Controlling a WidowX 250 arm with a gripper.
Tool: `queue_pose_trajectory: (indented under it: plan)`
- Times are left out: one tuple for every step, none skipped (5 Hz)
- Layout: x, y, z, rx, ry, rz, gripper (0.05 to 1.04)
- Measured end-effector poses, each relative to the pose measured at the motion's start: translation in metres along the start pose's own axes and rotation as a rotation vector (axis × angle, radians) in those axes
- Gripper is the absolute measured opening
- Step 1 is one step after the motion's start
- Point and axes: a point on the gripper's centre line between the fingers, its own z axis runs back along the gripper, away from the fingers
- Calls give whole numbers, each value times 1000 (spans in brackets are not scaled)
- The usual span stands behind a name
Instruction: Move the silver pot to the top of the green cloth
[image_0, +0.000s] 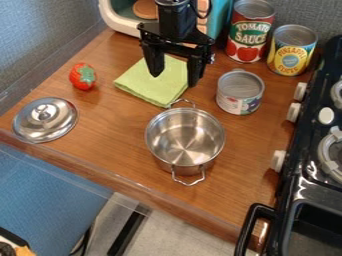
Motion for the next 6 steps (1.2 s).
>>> queue_pose_trajectory:
  plan:
    - [-5,-1,-10,-9,33,-1,1000]
    - [-16,-15,-4,-89,-3,-66,1001]
    - [-28,-23,24,-69,-86,-78,1001]
    - [-43,-50,32,-53,-129,-73,1001]
    - [-49,-72,22,-62,-111,-31,1000]
    - [-54,-87,-1,-41,-78,7,1001]
